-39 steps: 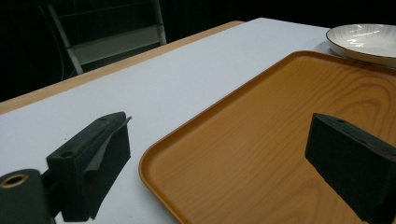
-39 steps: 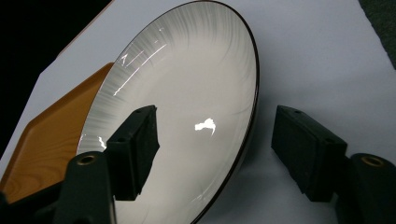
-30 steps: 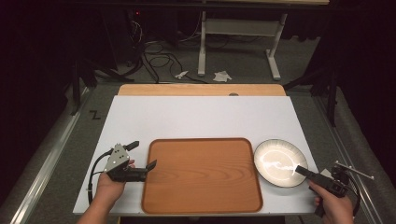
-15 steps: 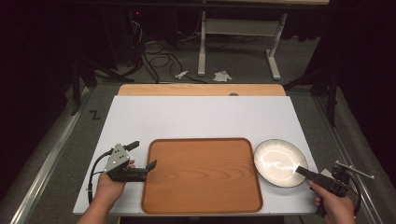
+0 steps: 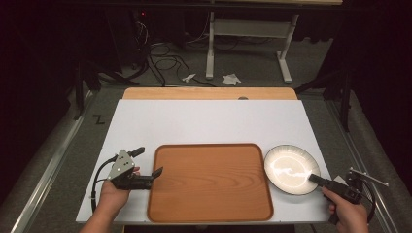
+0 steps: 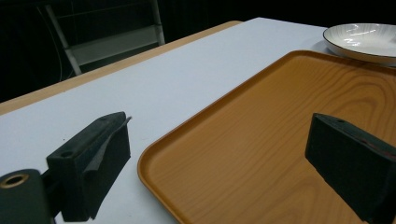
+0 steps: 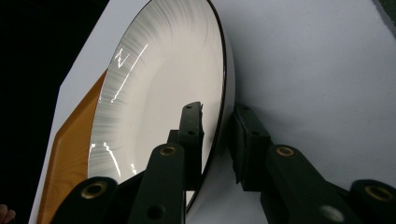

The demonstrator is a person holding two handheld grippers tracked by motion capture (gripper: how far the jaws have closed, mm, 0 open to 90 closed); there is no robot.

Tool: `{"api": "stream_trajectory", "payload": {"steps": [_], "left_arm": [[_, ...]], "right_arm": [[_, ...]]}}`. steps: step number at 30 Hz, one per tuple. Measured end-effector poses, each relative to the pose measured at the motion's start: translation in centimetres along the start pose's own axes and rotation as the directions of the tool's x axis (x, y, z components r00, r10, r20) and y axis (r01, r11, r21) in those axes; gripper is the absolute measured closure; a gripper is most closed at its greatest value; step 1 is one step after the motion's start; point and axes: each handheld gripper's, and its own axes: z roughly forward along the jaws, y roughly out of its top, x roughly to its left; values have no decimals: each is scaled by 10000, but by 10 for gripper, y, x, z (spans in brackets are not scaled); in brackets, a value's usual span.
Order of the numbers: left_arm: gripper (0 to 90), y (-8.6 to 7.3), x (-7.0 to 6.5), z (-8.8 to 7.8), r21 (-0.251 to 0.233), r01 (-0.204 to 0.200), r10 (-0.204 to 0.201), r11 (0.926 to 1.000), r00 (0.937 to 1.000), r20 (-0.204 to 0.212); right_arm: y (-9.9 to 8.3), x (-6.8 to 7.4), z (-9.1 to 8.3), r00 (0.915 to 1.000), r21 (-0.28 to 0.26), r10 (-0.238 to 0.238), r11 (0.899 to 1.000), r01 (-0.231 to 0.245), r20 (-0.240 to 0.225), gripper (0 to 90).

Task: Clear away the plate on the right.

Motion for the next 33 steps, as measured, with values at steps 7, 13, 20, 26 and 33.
{"api": "stream_trajectory", "payload": {"steps": [7, 13, 20, 26, 33], "left_arm": [[72, 0, 0, -1, -1, -48, 48, 10000, 10000, 0], [72, -1, 0, -4, 20, -72, 72, 10000, 10000, -16], [72, -1, 1, -10, -6, -60, 60, 10000, 9999, -151], [72, -4, 2, -15, -60, 28, -30, 10000, 9995, -304], [66, -6, 3, -21, -77, 59, -62, 10000, 9989, -455]], "right_arm": [[2, 1, 1, 9996, 87, 293, 9995, -294, 32, 814], [5, 3, 4, 9992, 58, 398, 9992, -399, 41, 851], [9, 2, 3, 9997, -145, 248, 9996, -249, -84, 852], [14, 3, -3, 9998, -534, 205, 9984, -205, -12, 848], [19, 11, -2, 9990, -694, -136, 9975, 106, -435, 850]]}}
